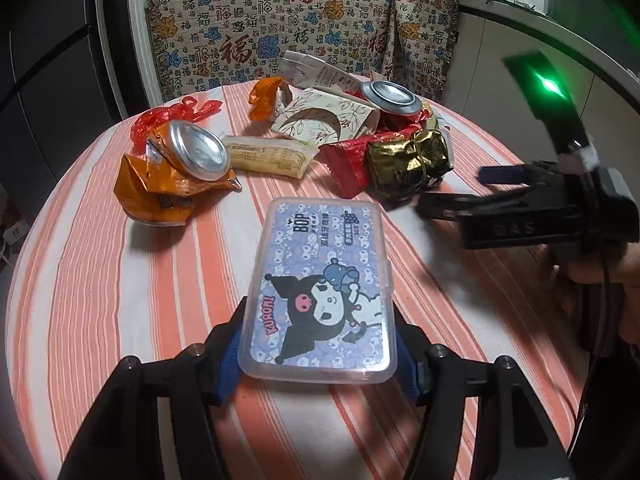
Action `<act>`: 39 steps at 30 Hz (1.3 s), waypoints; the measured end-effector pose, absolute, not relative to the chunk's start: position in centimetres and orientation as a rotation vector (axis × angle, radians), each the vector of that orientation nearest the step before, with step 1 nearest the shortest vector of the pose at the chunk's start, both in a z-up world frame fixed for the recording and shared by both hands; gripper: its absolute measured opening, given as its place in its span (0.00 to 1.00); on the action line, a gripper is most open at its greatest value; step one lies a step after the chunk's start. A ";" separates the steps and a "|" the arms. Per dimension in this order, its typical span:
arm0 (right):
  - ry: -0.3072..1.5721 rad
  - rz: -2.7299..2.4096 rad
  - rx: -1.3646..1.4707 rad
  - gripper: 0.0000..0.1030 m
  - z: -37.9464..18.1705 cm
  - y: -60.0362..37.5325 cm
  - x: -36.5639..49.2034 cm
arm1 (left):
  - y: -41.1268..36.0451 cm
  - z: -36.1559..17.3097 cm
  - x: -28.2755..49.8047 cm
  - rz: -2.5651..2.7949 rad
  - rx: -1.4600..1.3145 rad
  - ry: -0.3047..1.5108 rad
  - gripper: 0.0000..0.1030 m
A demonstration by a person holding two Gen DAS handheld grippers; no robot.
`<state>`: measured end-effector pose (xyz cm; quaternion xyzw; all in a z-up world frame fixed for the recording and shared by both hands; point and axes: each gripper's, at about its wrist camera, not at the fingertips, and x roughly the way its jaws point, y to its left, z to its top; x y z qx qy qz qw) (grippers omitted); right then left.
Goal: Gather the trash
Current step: 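Grasp the gold-and-black wrapper with the right gripper and lift it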
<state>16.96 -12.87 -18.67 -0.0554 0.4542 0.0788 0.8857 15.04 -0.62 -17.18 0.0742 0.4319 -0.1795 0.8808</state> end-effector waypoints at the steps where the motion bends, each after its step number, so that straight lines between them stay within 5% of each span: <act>1: 0.944 0.143 -0.106 0.99 -18.7 -14.0 16.3 | -0.6 -17.2 15.1 -0.374 0.154 0.900 0.62; 16: 0.910 0.175 -0.072 1.00 -17.8 -9.5 18.9 | -1.1 -17.5 15.4 -0.363 0.152 0.899 0.62; 29: 0.920 0.012 -0.010 1.00 -16.5 -19.6 13.8 | -1.5 -17.7 15.4 -0.359 0.172 0.897 0.65; 31: 0.908 0.054 0.023 1.00 -15.8 -18.5 14.2 | -1.4 -17.7 15.4 -0.326 0.173 0.902 0.81; 36: 0.912 0.115 0.075 1.00 -15.9 -15.4 16.8 | 0.2 -17.1 15.6 -0.321 0.048 0.903 0.82; 39: 0.962 0.088 0.062 0.84 -17.6 -14.9 17.8 | 0.2 -16.5 16.1 -0.351 0.036 0.920 0.82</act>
